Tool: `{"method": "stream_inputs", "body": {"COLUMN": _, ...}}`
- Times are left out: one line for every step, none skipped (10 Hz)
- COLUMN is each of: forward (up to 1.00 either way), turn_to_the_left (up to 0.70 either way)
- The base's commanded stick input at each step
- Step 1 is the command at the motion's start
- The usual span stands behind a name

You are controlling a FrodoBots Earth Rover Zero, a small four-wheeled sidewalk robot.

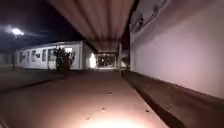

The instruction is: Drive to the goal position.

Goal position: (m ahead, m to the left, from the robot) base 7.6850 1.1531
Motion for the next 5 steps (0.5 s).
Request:
{"method": "stream_inputs", "body": {"forward": 1.0, "turn_to_the_left": 0.0}}
{"method": "stream_inputs", "body": {"forward": 1.0, "turn_to_the_left": 0.0}}
{"method": "stream_inputs", "body": {"forward": 1.0, "turn_to_the_left": 0.0}}
{"method": "stream_inputs", "body": {"forward": 1.0, "turn_to_the_left": 0.0}}
{"method": "stream_inputs", "body": {"forward": 1.0, "turn_to_the_left": 0.0}}
